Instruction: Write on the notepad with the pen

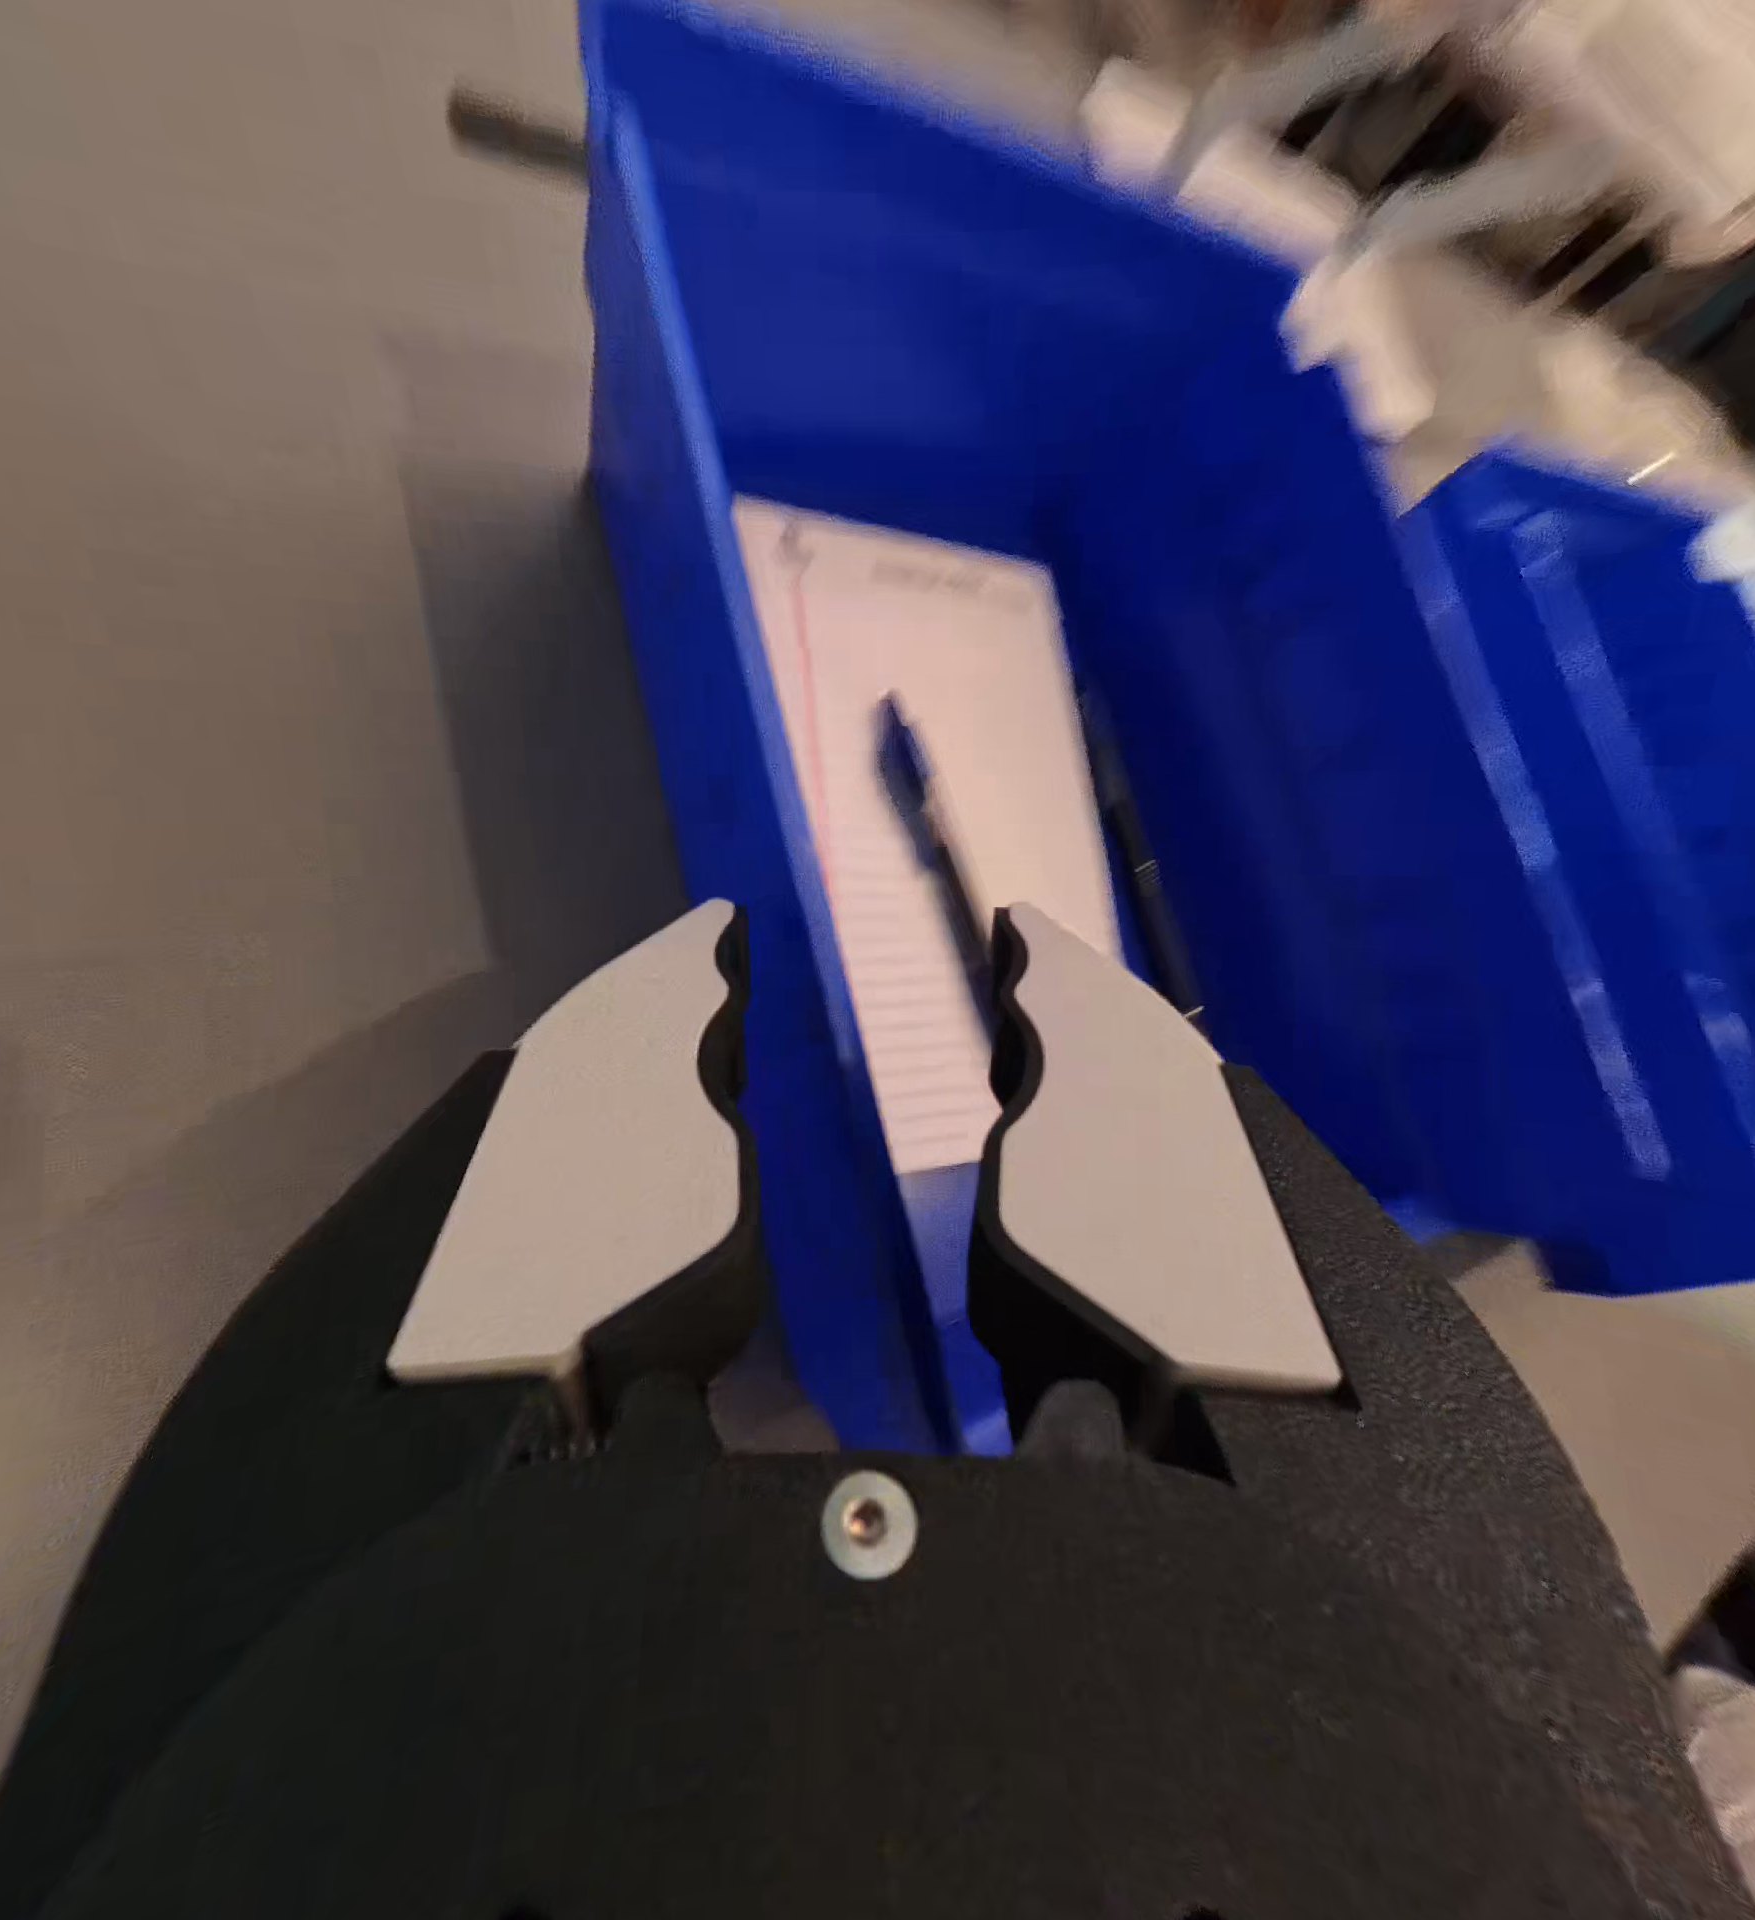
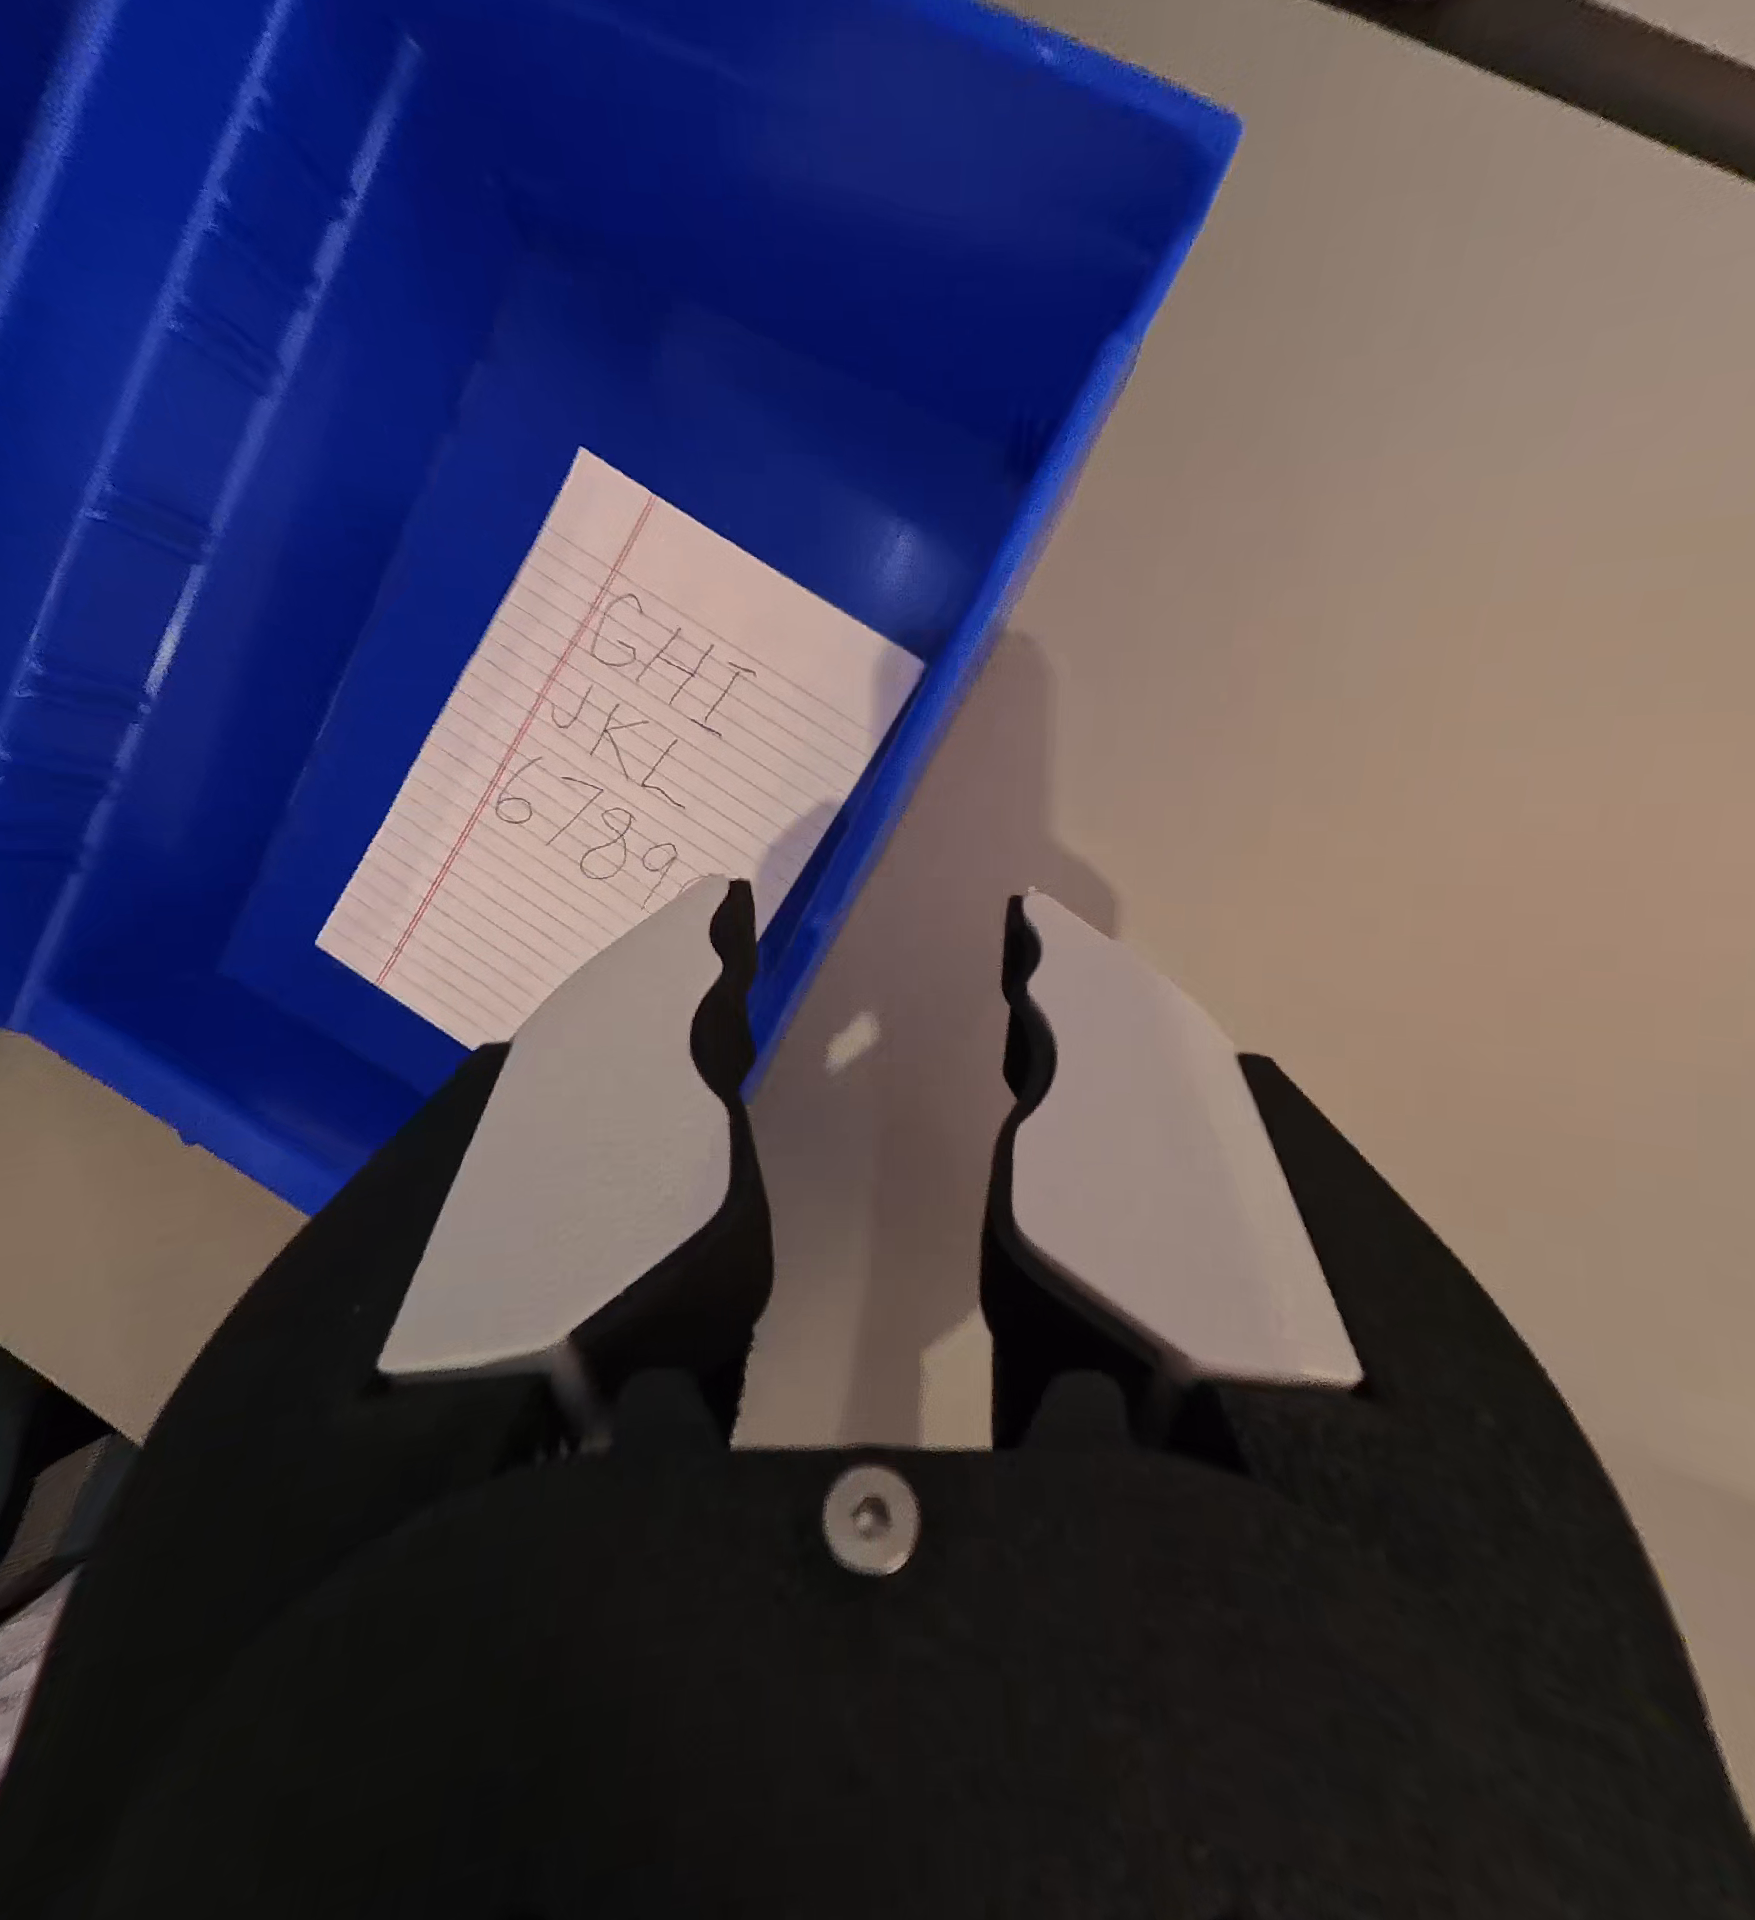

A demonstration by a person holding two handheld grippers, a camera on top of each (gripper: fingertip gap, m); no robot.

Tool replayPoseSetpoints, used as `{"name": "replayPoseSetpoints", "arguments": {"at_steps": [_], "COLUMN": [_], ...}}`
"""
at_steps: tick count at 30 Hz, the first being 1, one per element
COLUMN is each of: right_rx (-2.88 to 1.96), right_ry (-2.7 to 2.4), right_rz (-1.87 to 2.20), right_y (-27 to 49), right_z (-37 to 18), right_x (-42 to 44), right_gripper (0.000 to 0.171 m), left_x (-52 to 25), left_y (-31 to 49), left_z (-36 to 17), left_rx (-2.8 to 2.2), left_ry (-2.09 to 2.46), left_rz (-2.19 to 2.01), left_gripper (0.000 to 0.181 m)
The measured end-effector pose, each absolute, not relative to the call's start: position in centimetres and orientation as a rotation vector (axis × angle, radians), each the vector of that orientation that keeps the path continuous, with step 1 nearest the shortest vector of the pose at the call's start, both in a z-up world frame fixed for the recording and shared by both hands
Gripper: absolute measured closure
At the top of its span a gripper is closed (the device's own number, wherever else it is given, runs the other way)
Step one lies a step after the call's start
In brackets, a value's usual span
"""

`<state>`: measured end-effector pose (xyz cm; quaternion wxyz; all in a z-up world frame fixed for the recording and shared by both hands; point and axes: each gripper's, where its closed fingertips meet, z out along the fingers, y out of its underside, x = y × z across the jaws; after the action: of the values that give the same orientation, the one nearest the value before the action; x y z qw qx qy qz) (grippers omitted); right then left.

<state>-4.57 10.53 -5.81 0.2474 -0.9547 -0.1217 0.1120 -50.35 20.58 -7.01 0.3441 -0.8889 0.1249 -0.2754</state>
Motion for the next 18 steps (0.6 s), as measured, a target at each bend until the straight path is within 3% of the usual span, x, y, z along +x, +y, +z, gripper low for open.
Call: {"name": "replayPoseSetpoints", "arguments": {"at_steps": [5,7,11,18], "right_rx": [-2.867,-2.982,-3.059,-3.066], "right_ry": [-0.31,-0.333,-0.336,-0.309], "right_rz": [0.272,0.353,0.242,0.257], "right_y": [11.1,10.4,11.3,12.8], "right_z": [-10.1,-11.7,-12.2,-12.3], "right_x": [-5.9,-6.7,-4.6,0.3], "right_gripper": [0.123,0.146,0.163,0.165], "left_x": [-52.3,-52.8,-51.4,-47.2], "left_y": [19.4,18.4,15.1,9.5], "left_z": [-1.5,0.3,3.3,4.0], "left_rx": [-2.109,-2.076,-2.003,-1.963], "left_ry": [0.251,0.262,0.341,0.471], "left_rz": [-0.729,-0.668,-0.602,-0.528], "left_gripper": [0.138,0.139,0.142,0.145]}}
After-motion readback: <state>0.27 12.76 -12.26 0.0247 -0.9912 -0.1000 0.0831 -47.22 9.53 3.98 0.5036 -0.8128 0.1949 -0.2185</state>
